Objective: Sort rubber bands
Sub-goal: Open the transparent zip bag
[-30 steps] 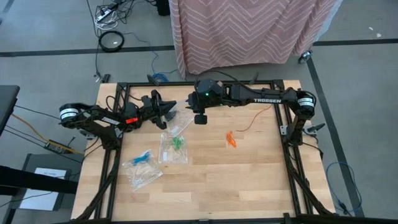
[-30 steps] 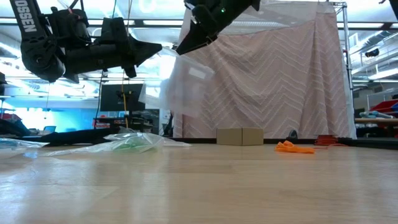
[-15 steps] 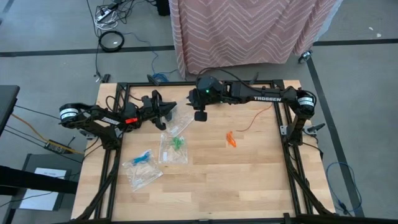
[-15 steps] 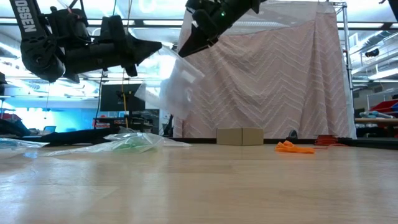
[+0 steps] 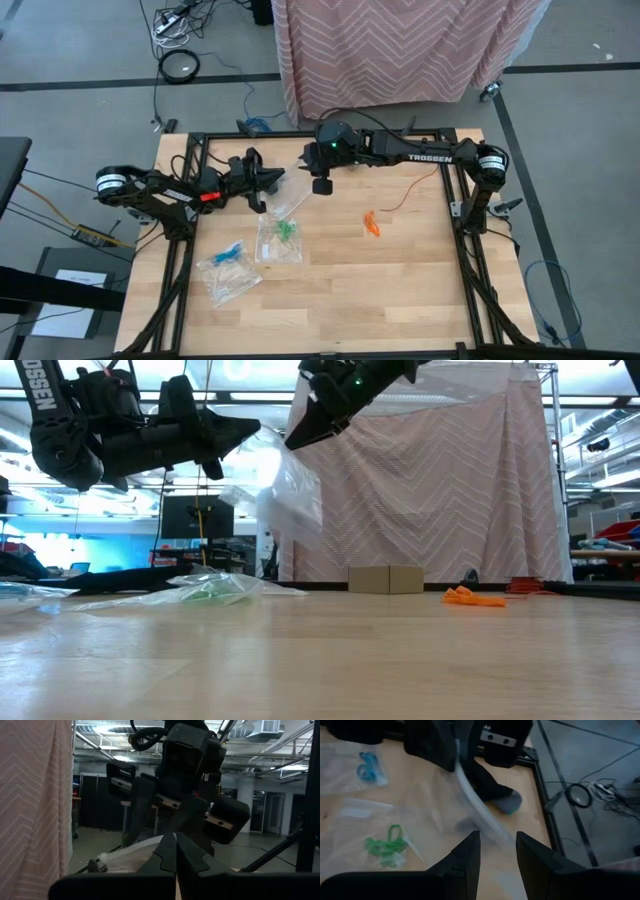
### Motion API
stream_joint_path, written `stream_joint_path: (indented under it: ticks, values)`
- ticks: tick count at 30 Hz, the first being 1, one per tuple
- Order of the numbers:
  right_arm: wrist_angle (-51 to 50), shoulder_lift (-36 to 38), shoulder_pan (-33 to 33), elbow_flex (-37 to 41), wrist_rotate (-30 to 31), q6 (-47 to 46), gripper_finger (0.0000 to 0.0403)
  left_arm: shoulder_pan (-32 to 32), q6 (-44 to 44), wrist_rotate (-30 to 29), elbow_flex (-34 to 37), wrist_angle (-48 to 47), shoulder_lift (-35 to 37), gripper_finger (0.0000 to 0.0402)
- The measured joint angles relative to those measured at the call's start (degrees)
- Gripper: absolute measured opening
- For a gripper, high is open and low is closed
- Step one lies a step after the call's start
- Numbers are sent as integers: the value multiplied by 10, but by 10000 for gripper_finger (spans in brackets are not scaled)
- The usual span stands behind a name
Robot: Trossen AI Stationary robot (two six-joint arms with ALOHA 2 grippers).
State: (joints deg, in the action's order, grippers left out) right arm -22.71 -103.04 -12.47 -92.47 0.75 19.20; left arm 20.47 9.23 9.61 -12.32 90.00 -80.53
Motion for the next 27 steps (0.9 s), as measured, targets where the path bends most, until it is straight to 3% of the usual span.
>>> stream_joint_path:
  ticks: [5, 27]
  values:
    - [3, 0, 0, 16, -31, -1, 111, 0, 0, 0, 0, 0, 0, 1]
    - [1, 1, 38, 39, -55, 4, 111, 0, -32, -1, 0, -32, 0, 1]
